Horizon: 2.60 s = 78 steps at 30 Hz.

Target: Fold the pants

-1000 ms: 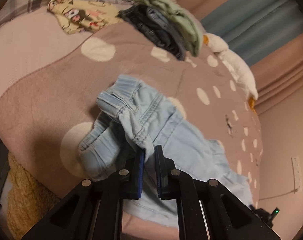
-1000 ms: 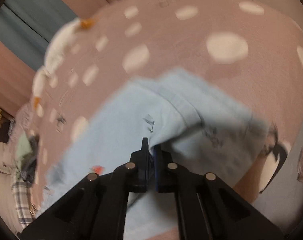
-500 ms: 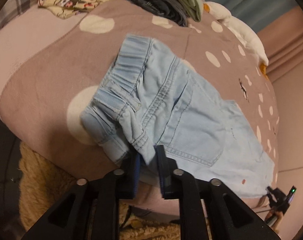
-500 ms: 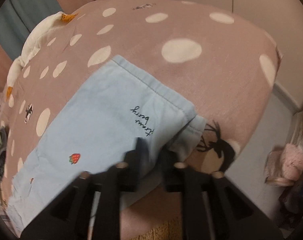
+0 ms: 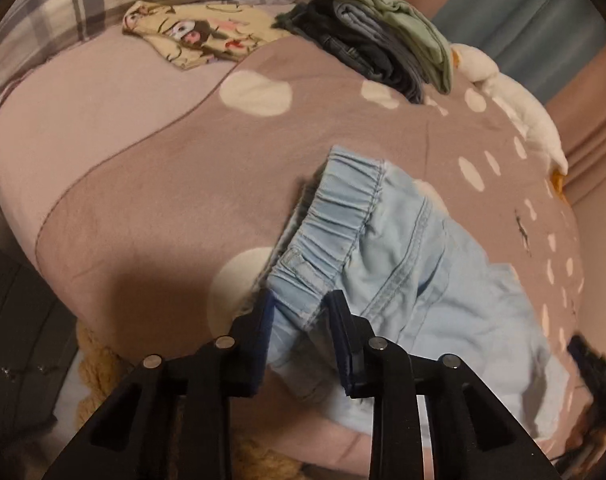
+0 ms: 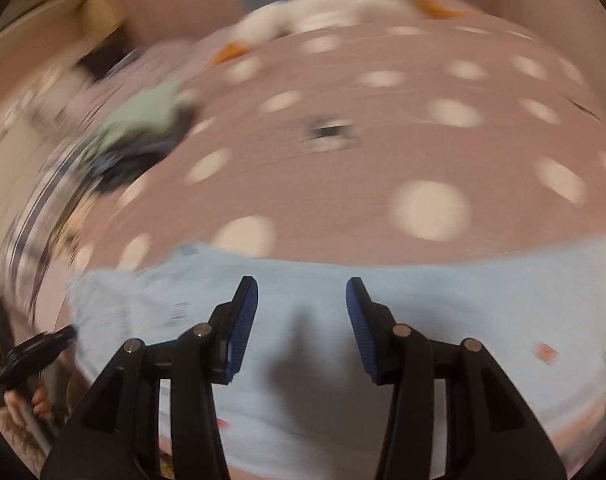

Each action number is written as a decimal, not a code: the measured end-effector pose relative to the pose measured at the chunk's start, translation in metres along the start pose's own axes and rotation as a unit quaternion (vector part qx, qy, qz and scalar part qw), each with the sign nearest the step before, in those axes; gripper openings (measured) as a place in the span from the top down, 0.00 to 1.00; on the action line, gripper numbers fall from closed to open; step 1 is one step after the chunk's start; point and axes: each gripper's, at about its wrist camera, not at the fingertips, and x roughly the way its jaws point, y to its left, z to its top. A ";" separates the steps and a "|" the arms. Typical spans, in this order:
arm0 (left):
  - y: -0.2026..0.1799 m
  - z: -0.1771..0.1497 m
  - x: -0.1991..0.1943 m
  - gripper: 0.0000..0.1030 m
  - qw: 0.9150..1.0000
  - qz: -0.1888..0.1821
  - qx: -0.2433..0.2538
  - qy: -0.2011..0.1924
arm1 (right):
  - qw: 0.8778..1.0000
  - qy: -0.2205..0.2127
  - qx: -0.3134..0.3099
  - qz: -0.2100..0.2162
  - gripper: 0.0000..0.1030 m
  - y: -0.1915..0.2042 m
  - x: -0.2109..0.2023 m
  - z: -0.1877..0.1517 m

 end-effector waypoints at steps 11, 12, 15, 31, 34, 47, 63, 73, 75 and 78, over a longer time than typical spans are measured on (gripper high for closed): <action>0.005 -0.003 0.001 0.71 1.000 -0.011 0.001 -0.001 | 0.985 0.109 -0.130 0.009 0.54 0.100 0.124 0.032; 0.006 -0.003 -0.001 0.71 1.000 -0.012 0.002 -0.002 | 0.984 0.123 -0.126 0.015 0.57 0.101 0.130 0.032; 0.008 -0.003 -0.001 0.71 1.000 -0.018 -0.002 -0.002 | 0.982 0.125 -0.132 0.046 0.92 0.104 0.135 0.031; 0.007 0.003 -0.009 0.71 0.999 -0.035 -0.012 0.006 | 0.988 0.092 -0.127 -0.014 0.98 0.114 0.151 0.041; -0.003 0.006 -0.030 0.71 1.000 -0.017 -0.007 -0.009 | 0.987 0.078 -0.132 -0.043 0.86 0.115 0.136 0.042; -0.095 -0.018 -0.012 0.66 0.987 -0.121 0.107 -0.006 | 0.993 0.068 -0.092 0.000 0.71 0.090 0.066 -0.029; -0.090 -0.034 0.035 0.87 0.991 -0.049 0.113 0.052 | 0.984 0.020 0.104 -0.143 1.00 -0.093 0.008 -0.061; -0.090 -0.033 0.034 0.87 0.992 -0.041 0.109 0.054 | 0.951 -0.021 0.159 -0.264 1.00 -0.177 -0.031 -0.080; -0.094 -0.032 0.029 0.87 0.991 -0.042 0.111 0.060 | 0.952 -0.025 0.194 -0.236 1.00 -0.188 -0.041 -0.080; -0.110 -0.032 0.015 0.87 0.989 -0.063 0.117 0.059 | 0.943 -0.031 0.197 -0.265 0.84 -0.181 -0.061 -0.079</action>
